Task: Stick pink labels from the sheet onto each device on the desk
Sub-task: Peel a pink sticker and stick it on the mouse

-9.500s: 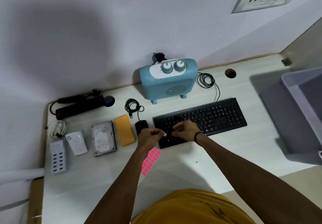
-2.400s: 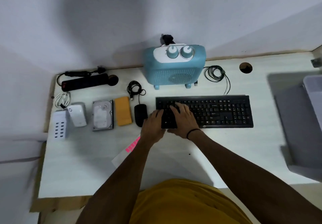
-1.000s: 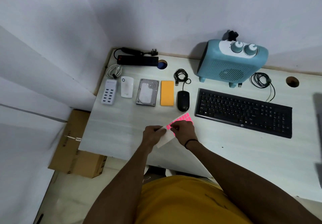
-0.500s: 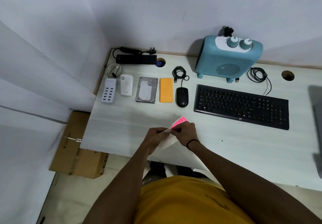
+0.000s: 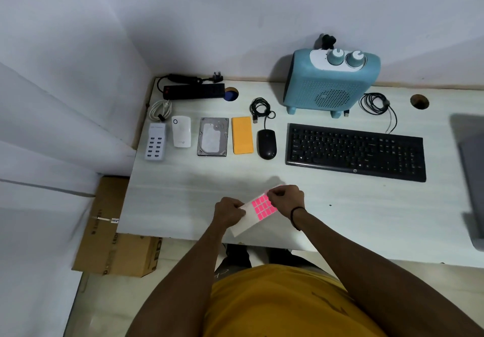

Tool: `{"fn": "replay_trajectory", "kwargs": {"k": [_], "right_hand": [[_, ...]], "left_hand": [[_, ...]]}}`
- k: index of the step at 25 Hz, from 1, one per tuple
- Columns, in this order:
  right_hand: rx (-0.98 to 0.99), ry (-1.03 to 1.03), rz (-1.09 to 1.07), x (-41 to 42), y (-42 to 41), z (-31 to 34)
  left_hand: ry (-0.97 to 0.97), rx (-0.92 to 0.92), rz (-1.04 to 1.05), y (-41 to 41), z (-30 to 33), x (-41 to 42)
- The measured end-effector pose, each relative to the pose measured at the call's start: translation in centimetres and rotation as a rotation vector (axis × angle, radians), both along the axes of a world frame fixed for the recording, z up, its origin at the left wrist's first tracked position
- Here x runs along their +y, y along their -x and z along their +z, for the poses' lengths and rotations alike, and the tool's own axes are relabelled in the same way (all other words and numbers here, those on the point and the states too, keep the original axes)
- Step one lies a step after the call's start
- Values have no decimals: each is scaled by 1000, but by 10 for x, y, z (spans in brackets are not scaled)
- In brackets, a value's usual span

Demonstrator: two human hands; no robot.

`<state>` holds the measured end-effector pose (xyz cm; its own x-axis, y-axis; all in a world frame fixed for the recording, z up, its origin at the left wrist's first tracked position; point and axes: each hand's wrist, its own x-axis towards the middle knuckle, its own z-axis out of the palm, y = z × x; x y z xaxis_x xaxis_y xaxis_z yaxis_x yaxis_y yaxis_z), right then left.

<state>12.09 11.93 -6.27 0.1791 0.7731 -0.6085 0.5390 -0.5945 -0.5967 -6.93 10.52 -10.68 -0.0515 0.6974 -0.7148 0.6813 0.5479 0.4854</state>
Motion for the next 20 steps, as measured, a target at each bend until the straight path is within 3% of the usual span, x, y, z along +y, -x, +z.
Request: {"fn": "replay_trajectory", "kwargs": {"k": [3, 8, 14, 20], "right_hand": [[69, 64, -88, 2, -6, -1], [167, 83, -208, 21, -16, -1], [343, 57, -391, 59, -36, 7], [417, 67, -503, 91, -63, 1]], "left_hand": [[-6, 142, -170, 1, -2, 5], [-8, 283, -250, -10, 7, 38], [-237, 278, -169, -53, 38, 108], [-318, 289, -209, -100, 39, 172]]}}
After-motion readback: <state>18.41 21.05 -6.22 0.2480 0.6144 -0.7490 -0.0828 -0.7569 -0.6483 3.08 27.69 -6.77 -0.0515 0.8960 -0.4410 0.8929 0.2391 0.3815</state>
